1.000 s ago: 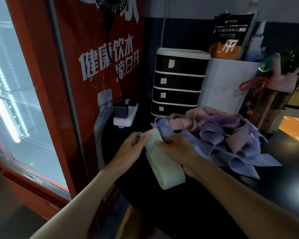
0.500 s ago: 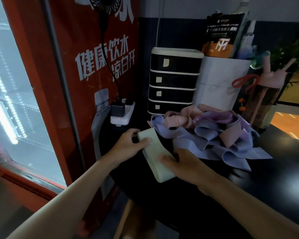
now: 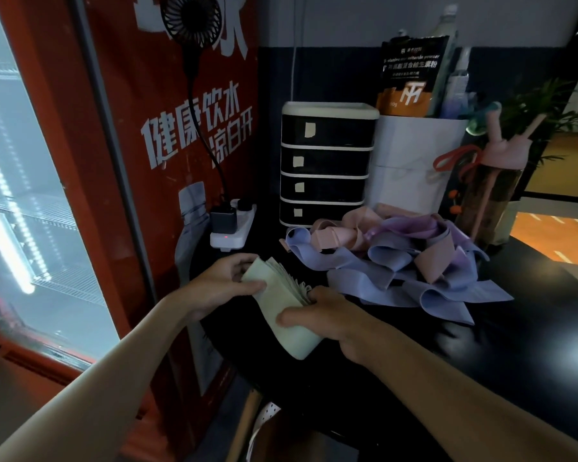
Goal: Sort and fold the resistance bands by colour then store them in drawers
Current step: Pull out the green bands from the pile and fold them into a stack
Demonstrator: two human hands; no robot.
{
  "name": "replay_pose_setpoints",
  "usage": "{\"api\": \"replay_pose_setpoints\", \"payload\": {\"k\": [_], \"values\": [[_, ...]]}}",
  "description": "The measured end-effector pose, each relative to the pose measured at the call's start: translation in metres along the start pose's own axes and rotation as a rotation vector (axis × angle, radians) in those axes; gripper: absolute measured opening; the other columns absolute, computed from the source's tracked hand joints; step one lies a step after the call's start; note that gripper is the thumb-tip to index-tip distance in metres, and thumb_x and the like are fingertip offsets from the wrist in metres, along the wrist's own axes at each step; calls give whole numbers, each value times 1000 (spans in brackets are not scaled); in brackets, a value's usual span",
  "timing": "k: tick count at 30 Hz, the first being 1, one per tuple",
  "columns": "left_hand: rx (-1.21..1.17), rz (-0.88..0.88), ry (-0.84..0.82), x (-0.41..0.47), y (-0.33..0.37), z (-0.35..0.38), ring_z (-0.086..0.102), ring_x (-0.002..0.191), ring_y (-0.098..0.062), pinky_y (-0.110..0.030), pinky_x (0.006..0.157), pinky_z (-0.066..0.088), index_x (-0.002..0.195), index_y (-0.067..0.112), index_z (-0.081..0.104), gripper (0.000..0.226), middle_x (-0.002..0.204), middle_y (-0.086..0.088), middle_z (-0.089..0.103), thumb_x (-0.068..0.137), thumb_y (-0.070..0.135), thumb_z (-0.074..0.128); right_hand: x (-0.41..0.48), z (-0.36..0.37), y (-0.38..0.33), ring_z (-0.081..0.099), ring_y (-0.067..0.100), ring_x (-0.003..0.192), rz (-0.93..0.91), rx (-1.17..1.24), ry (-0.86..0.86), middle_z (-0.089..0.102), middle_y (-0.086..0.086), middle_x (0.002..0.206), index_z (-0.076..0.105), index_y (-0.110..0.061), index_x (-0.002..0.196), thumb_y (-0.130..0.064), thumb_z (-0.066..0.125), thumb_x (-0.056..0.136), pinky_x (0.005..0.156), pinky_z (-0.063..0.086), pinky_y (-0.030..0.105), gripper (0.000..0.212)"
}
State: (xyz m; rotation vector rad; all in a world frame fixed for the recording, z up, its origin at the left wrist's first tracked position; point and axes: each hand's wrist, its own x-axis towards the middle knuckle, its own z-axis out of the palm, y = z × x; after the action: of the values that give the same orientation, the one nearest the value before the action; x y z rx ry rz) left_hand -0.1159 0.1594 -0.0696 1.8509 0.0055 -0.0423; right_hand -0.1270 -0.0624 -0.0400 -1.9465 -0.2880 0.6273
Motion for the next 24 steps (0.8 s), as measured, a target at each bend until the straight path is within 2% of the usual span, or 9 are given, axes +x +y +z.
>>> {"api": "replay_pose_setpoints", "payload": {"k": [2, 5, 8, 10, 11, 13, 17, 21, 24], "values": [[-12, -1, -23, -3, 0, -3, 62, 118, -14, -25, 98, 51, 142, 14, 47, 70, 130, -5, 63, 81, 9, 79, -4, -1, -2, 59, -1, 67, -68, 24, -40, 60, -6, 83, 58, -17, 90, -16, 75, 81, 50, 45, 11, 19], [-56, 17, -82, -10, 1, -8, 62, 119, -13, -25, 96, 51, 137, 22, 53, 88, 127, -3, 68, 60, 33, 94, -14, -13, -6, 47, 1, 46, -173, -136, -5, 44, -8, 64, 49, -14, 75, -5, 70, 83, 46, 34, 15, 24], [21, 36, -126, -20, 1, -3, 61, 121, -11, -33, 106, 47, 142, 29, 49, 99, 129, 3, 67, 55, 37, 95, -21, -33, -6, 41, 18, 61, -259, -486, 75, 43, 1, 75, 50, -10, 93, -15, 75, 76, 63, 30, 32, 30], [180, 84, -148, -25, 2, 8, 56, 124, -1, -28, 108, 44, 143, 38, 45, 93, 132, 13, 62, 63, 34, 93, -30, -49, -5, 52, 20, 96, -216, -679, 53, 53, -2, 110, 53, -22, 123, -23, 74, 79, 85, 35, 35, 50], [253, 117, -160, -28, 3, 14, 52, 125, 3, -23, 106, 43, 142, 42, 45, 90, 133, 18, 59, 66, 32, 92, -34, -55, -5, 45, 22, 119, -179, -773, 8, 47, -4, 127, 43, -29, 138, -27, 72, 82, 100, 29, 38, 63], [335, 159, -159, -31, 4, 24, 51, 121, 7, -15, 99, 42, 137, 46, 44, 84, 130, 22, 56, 70, 30, 90, -35, -59, 0, 22, 25, 142, -118, -950, -113, 31, -1, 150, 20, -30, 153, -35, 69, 88, 113, 11, 44, 82], [404, 212, -112, -32, 3, 33, 53, 114, 3, -11, 90, 43, 134, 44, 39, 86, 126, 16, 49, 67, 33, 91, -24, -60, 12, 10, 26, 150, -113, -951, -138, 9, 1, 163, 0, -22, 156, -49, 69, 85, 119, 7, 50, 103], [456, 319, -160, -32, 12, 35, 31, 132, 13, -12, 106, 33, 148, 43, 29, 102, 146, 30, 26, 68, 34, 91, -21, -58, 21, 29, 22, 144, -207, -780, -107, 26, -1, 158, 15, -23, 155, -45, 76, 80, 114, 31, 43, 100], [578, 392, -231, -28, 22, 38, 17, 141, 14, -18, 114, 22, 149, 43, 34, 98, 150, 39, 19, 68, 41, 89, -22, -58, 24, 35, 18, 139, -240, -745, -94, 29, -4, 155, 20, -25, 154, -41, 75, 83, 108, 37, 38, 92]]}}
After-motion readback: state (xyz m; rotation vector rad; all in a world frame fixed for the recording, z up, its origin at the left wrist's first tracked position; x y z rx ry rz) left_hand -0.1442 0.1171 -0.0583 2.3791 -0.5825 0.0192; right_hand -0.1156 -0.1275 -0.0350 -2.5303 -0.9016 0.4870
